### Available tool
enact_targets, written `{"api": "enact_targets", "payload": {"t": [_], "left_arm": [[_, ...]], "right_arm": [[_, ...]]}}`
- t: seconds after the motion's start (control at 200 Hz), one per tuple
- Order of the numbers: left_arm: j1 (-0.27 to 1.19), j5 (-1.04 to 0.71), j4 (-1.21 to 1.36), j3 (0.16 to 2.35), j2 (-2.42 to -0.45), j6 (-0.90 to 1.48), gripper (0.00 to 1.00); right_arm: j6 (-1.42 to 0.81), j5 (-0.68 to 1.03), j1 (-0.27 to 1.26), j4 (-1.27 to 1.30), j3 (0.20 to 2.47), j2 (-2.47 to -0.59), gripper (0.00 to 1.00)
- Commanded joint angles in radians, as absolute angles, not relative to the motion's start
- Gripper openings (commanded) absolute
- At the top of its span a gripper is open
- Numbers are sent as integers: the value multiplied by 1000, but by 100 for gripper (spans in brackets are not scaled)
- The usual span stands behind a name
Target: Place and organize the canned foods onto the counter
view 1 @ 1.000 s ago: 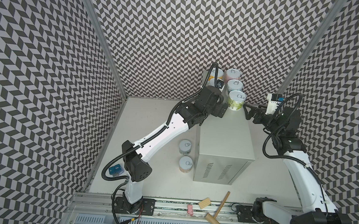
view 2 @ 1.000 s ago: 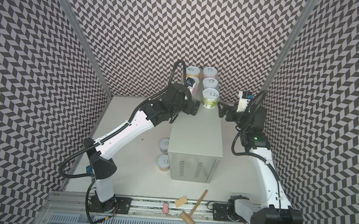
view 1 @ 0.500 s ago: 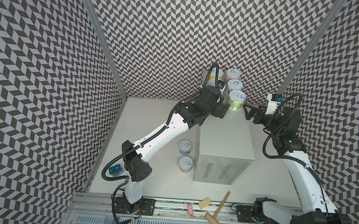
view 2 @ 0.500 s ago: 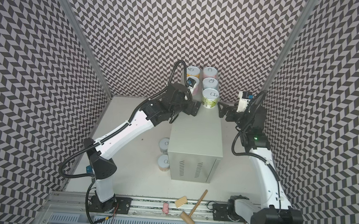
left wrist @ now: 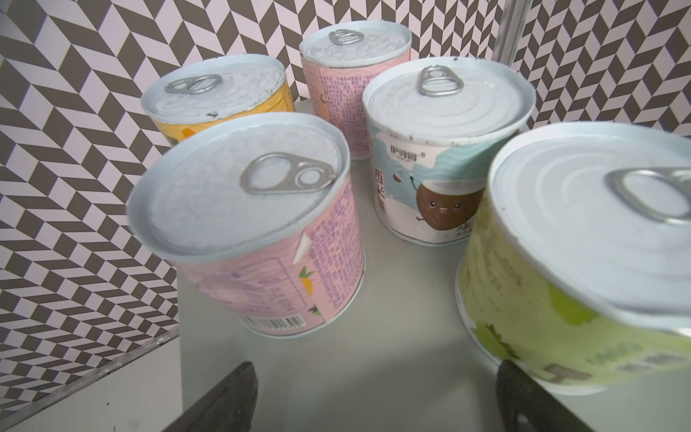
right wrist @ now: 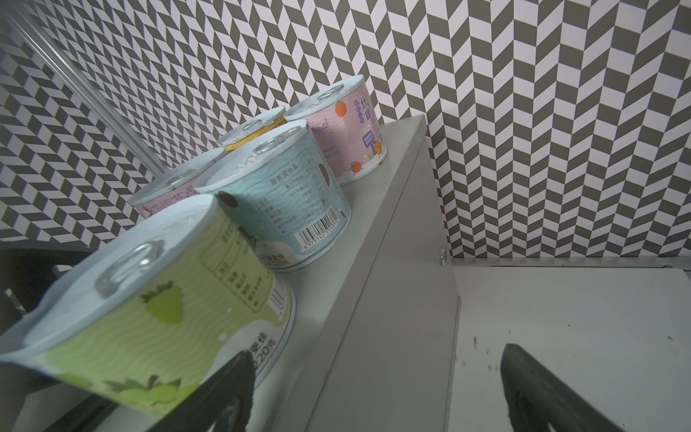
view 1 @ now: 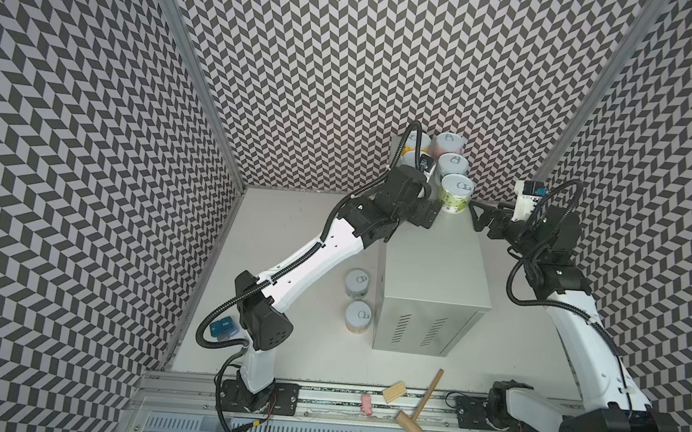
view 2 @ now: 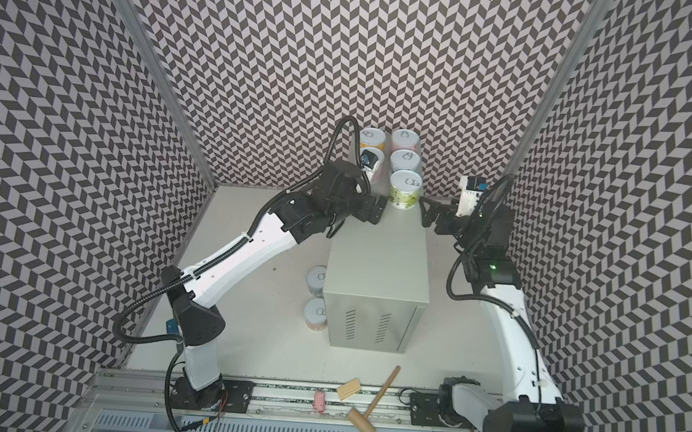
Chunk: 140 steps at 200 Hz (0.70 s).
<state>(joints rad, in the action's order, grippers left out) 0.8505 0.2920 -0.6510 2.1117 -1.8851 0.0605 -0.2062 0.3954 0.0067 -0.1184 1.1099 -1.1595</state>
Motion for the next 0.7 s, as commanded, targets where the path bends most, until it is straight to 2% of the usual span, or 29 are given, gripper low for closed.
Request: {"api": "enact_targets", "payload": {"t": [0.0, 0.696], "left_arm": [[851, 279, -662, 2129, -1909, 49, 100], [851, 276, -667, 2133, -1915, 51, 100]], "right_arm": [[-188, 416, 15, -115, 1128, -1161, 99], [-186, 419, 15, -117, 1129, -1167, 99]]}}
